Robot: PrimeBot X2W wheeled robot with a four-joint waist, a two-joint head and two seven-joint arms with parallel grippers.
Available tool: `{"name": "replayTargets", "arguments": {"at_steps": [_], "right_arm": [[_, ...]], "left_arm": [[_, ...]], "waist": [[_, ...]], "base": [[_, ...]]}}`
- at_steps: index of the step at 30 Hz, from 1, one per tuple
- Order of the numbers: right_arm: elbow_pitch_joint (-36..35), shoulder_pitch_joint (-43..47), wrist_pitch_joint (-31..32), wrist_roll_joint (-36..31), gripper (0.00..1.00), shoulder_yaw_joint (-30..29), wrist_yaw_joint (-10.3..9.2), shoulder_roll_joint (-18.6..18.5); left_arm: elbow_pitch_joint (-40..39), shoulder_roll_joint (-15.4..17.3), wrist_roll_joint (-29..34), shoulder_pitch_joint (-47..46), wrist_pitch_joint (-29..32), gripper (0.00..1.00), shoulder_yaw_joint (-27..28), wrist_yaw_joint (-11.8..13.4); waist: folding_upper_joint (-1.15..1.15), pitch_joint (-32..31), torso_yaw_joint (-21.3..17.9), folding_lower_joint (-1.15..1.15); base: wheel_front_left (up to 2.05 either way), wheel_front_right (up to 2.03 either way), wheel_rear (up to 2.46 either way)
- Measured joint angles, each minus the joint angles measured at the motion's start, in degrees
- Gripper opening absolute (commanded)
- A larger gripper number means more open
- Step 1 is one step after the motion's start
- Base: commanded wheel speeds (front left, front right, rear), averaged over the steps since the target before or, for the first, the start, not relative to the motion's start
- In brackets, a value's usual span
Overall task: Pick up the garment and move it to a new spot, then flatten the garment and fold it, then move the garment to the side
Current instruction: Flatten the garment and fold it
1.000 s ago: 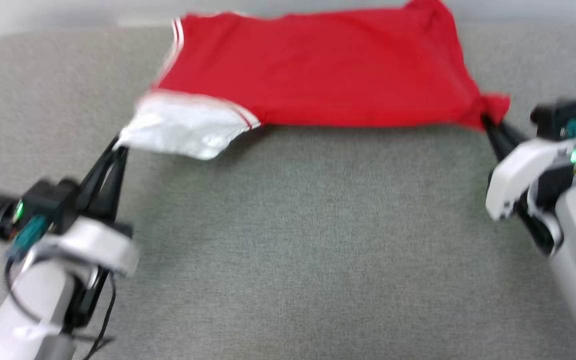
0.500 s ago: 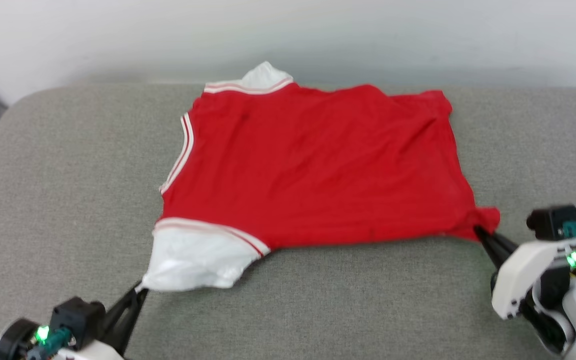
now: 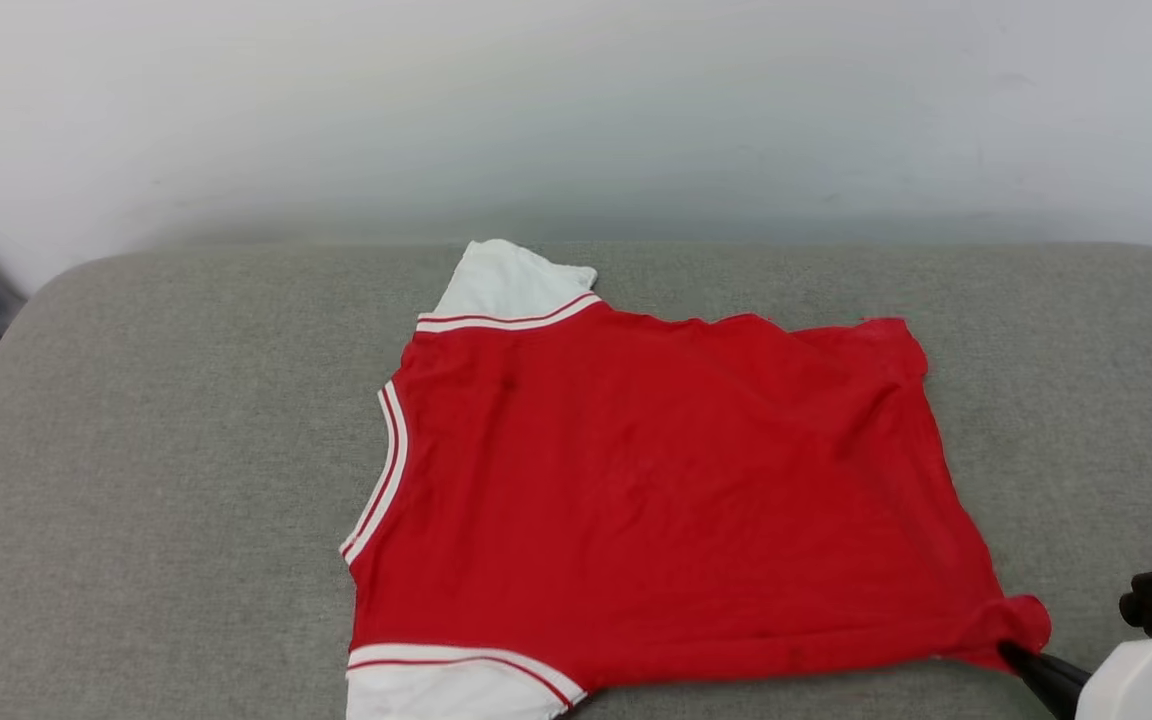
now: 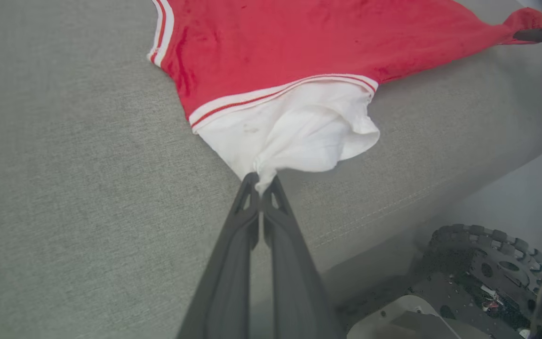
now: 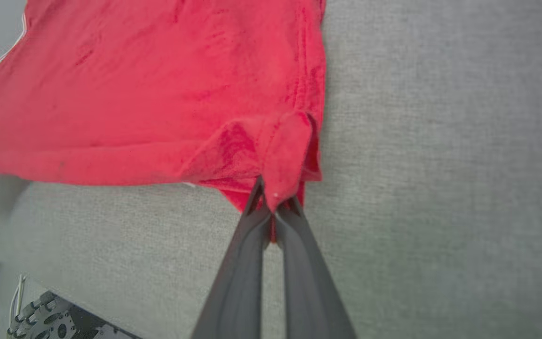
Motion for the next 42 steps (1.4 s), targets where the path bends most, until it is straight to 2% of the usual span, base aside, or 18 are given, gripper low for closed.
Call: {"name": "replayTargets", "arguments": {"at_steps": [7, 14, 21, 28, 42], "right_arm": [[-7.0, 7.5, 6.2, 0.3, 0.00, -4.1, -0.01, -0.5], [-12.0, 9.7, 8.9, 0.0, 0.00, -8.1, -0.01, 1.5], [-15.8, 9.7, 11.9, 0.1, 0.00, -11.3, -0.01, 3.2], [-17.0, 4.8, 14.6, -2.2, 0.00, -13.6, -0.01, 5.2], [-12.6, -6.7, 21.0, -10.7, 0.00, -13.8, -0.01, 8.3]], "left_arm": [[-3.8, 2.9, -3.0, 5.8, 3.4, 0.00, -0.9, -0.2], [-4.9, 2.4, -2.6, 4.9, 1.1, 0.00, 0.2, 0.2], [-5.1, 1.9, -0.5, -1.8, -2.2, 0.00, 3.3, 0.2], [-2.7, 0.5, 1.5, -11.6, -3.0, 0.00, 4.6, -0.2], [12.3, -3.3, 5.0, -28.2, -0.1, 0.00, 1.4, -2.1]], "waist": [[0.00, -0.9, -1.3, 0.01], [0.00, -1.3, -2.0, 0.01], [0.00, 0.0, -2.2, 0.01], [0.00, 3.7, -2.3, 0.02], [0.00, 12.7, -2.4, 0.03]], "base": [[0.00, 0.00, 0.00], [0.00, 0.00, 0.00], [0.00, 0.00, 0.00], [0.00, 0.00, 0.00], [0.00, 0.00, 0.00]]}}
